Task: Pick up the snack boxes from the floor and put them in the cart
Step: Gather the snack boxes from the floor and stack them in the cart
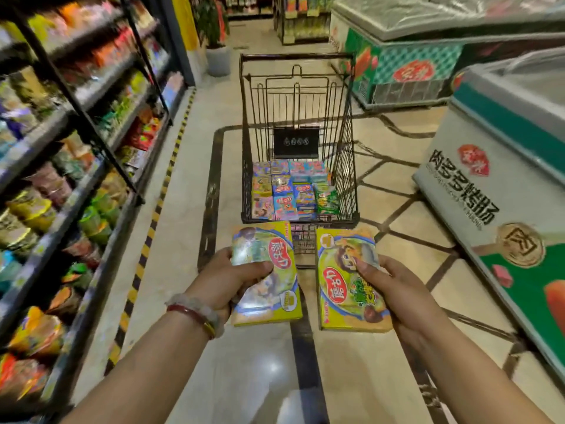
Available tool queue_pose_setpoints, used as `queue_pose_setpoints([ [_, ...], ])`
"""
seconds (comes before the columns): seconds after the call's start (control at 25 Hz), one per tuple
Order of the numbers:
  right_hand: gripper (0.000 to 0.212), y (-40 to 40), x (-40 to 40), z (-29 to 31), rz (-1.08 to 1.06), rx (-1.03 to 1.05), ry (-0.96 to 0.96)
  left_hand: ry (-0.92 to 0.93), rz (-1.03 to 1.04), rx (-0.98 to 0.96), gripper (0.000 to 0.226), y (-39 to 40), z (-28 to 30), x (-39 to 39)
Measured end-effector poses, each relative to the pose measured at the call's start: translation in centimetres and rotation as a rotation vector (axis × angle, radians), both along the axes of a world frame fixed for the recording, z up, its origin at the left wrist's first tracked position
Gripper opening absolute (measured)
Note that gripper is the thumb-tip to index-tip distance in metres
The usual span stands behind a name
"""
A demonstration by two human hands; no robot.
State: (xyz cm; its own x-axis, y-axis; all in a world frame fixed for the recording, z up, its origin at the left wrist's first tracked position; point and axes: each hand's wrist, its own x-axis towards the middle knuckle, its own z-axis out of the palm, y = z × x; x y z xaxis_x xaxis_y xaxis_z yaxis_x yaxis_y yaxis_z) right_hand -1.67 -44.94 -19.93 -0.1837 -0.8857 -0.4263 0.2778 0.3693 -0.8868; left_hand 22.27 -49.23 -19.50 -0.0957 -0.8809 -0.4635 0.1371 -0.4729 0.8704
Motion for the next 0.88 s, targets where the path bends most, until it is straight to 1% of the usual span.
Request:
queue_pose_setpoints([
  [0.08,0.029,-2.5,-0.9,-0.6,0.000,0.017,0.009,0.003,-0.014,0.009,0.023,-3.0,-0.5,-0.7],
  [0.32,0.022,-12.1,-2.1,-2.1,-0.026,0.085,0.026,0.024,-0.040,0.044,0.025,-14.2,-2.8,-1.9],
  [0.4,0.020,-16.3,-2.2,-2.2,-0.034,0.094,0.030,0.045,-0.056,0.064,0.030,-19.0,-3.4,-2.3],
  [0.48,0.021,-20.7,-2.2,-2.1,-0.047,0.097,0.028,0.061,-0.059,0.092,0.042,-24.1,-4.0,-2.7],
  [0.6,0.023,-26.9,-2.3,-2.8,-0.082,0.147,0.055,0.006,-0.069,0.108,0.061,-31.4,-5.2,-3.0],
  [0.72,0.020,-32.3,-2.7,-4.8,-0.124,0.191,0.050,-0.079,-0.084,0.103,0.087,-37.4,-7.2,-3.9],
  [0.76,0.020,-34.1,-3.1,-5.9,-0.134,0.206,0.061,-0.114,-0.080,0.112,0.091,-39.1,-8.4,-4.4],
  [0.88,0.018,-38.8,-4.3,-9.8,-0.165,0.254,0.128,-0.211,-0.027,0.136,0.082,-42.7,-11.5,-6.6],
])
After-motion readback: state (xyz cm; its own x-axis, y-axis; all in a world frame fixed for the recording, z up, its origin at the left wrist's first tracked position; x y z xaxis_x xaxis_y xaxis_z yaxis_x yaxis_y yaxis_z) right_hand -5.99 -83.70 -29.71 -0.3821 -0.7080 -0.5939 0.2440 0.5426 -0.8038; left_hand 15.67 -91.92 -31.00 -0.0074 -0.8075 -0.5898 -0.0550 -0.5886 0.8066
